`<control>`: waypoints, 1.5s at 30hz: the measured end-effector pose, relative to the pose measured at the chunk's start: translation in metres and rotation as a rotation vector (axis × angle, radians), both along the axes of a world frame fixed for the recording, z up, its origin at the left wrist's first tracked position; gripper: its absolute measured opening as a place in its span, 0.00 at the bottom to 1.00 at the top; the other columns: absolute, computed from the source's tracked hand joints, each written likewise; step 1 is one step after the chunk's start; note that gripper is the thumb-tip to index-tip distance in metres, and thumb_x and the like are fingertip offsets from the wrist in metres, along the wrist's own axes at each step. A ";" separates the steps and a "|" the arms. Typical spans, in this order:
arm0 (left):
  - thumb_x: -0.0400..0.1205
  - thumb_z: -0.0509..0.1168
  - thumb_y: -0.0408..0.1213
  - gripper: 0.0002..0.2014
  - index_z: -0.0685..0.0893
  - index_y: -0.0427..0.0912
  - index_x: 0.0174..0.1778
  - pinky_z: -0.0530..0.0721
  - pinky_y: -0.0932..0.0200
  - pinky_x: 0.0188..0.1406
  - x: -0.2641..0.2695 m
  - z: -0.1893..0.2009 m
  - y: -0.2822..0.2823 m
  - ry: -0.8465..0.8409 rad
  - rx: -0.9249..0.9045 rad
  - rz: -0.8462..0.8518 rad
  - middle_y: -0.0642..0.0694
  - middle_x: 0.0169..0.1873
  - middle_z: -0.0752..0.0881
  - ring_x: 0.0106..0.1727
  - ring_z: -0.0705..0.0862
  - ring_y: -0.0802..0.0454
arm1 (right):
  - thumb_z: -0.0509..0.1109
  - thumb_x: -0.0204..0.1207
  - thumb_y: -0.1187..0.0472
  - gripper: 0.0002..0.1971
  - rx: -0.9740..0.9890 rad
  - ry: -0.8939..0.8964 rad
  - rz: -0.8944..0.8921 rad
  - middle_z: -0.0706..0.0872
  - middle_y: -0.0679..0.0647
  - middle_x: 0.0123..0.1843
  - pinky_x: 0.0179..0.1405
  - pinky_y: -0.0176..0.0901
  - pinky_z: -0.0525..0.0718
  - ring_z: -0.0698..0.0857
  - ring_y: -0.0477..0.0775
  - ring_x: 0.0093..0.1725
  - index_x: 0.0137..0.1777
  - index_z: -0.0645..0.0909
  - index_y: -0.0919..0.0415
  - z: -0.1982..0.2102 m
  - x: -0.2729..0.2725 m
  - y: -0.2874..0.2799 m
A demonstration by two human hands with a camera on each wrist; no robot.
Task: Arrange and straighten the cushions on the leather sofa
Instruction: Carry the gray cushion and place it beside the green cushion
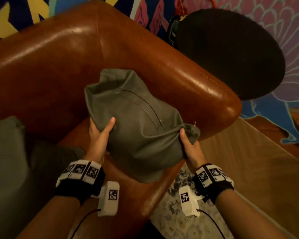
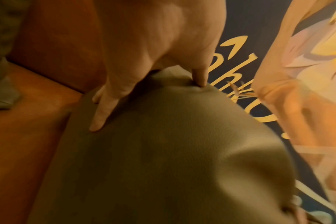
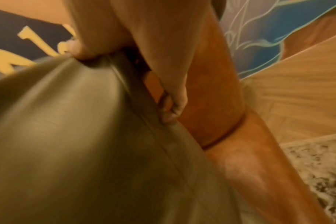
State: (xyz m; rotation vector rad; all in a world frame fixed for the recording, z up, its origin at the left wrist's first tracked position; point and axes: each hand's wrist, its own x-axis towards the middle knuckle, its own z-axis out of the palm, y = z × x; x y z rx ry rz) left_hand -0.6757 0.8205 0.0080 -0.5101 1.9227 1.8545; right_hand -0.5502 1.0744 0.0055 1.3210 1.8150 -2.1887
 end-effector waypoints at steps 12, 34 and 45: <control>0.64 0.78 0.60 0.64 0.32 0.64 0.81 0.57 0.46 0.81 0.033 -0.002 0.005 -0.055 -0.252 -0.342 0.47 0.84 0.38 0.85 0.47 0.45 | 0.86 0.41 0.31 0.62 0.074 0.048 -0.128 0.76 0.54 0.77 0.74 0.61 0.75 0.79 0.57 0.72 0.79 0.67 0.44 0.034 0.012 0.015; 0.73 0.73 0.55 0.48 0.56 0.42 0.84 0.62 0.45 0.79 0.186 0.049 -0.372 -0.095 -0.529 0.775 0.37 0.82 0.60 0.81 0.62 0.39 | 0.75 0.77 0.51 0.45 0.116 0.053 0.852 0.71 0.58 0.81 0.80 0.55 0.70 0.74 0.58 0.78 0.87 0.52 0.56 0.037 -0.121 -0.353; 0.85 0.58 0.51 0.21 0.80 0.45 0.70 0.77 0.51 0.66 0.181 0.033 -0.378 -0.055 -0.619 0.600 0.40 0.62 0.86 0.65 0.82 0.40 | 0.53 0.73 0.22 0.44 0.019 -0.101 0.725 0.83 0.52 0.71 0.73 0.60 0.77 0.83 0.57 0.66 0.80 0.70 0.52 0.029 -0.128 -0.372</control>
